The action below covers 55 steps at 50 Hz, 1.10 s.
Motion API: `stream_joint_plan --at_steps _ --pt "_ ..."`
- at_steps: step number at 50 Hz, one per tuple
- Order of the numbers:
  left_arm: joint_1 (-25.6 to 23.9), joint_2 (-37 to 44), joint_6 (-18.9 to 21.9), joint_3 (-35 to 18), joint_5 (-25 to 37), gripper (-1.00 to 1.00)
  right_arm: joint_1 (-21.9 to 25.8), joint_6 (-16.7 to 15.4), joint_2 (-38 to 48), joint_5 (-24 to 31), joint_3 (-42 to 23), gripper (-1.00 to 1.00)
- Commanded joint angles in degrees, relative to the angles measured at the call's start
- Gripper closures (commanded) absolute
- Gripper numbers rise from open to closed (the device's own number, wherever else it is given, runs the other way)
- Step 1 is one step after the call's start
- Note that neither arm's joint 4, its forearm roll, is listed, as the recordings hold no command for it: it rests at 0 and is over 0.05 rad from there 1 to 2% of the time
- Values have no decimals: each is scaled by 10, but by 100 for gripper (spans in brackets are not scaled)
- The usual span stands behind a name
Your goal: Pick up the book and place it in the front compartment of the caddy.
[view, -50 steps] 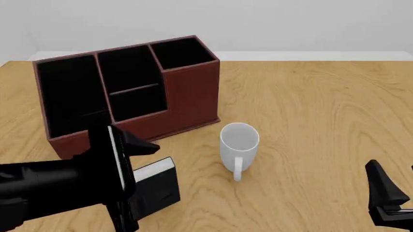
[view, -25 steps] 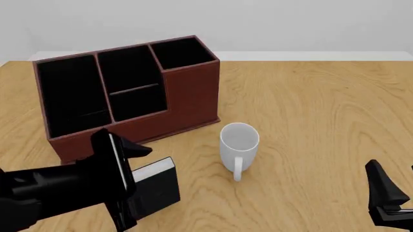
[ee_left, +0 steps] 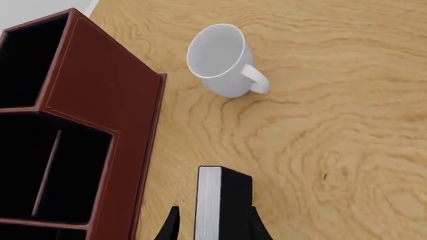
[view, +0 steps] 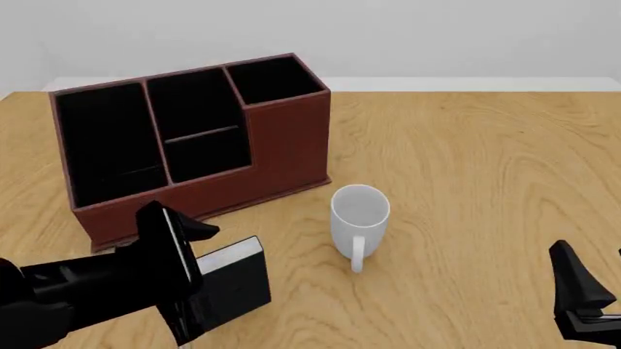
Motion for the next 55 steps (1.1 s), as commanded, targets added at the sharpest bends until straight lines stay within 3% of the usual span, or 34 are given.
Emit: stream_joint_plan --at_steps 1,42,51,55 --pt "10 11 -7 16 -23 -100 0 0 0 0 0 -100" --pt "19 72 -21 42 -84 -100 0 0 0 0 0 -100" --pt "18 74 -9 59 -99 -100 0 0 0 0 0 -100" --pt "10 19 28 82 -104 -100 0 0 0 0 0 -100"
